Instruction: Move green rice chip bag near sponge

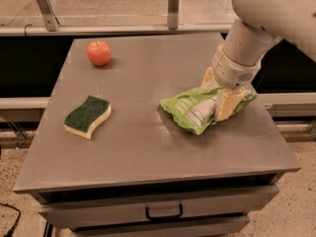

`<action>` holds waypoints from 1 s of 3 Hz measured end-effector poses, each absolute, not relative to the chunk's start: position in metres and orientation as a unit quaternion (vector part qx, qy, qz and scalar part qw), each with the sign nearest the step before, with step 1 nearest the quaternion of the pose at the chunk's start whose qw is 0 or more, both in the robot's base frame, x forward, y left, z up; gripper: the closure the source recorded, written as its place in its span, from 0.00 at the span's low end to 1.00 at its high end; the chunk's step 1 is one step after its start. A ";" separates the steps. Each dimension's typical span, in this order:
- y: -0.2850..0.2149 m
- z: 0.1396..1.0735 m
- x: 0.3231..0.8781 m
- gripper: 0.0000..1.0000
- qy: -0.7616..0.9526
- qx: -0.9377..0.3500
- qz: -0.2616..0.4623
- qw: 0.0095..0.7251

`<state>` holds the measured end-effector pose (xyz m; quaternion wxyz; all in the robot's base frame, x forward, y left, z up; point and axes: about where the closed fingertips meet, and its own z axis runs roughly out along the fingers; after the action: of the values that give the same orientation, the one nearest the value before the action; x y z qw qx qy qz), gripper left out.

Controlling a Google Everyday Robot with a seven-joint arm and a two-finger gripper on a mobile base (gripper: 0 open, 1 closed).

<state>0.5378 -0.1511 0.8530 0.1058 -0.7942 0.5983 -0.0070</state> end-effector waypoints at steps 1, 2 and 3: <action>-0.128 0.870 0.542 0.88 0.588 -0.802 -0.010 0.106; -0.096 0.885 0.544 1.00 0.580 -0.805 -0.001 0.123; -0.037 0.901 0.541 1.00 0.567 -0.809 0.019 0.153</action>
Offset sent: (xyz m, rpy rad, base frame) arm 0.0082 0.0914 0.0522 0.0781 -0.0190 0.0647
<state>0.5407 -0.0372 0.9011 0.1531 -0.8089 0.5673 0.0186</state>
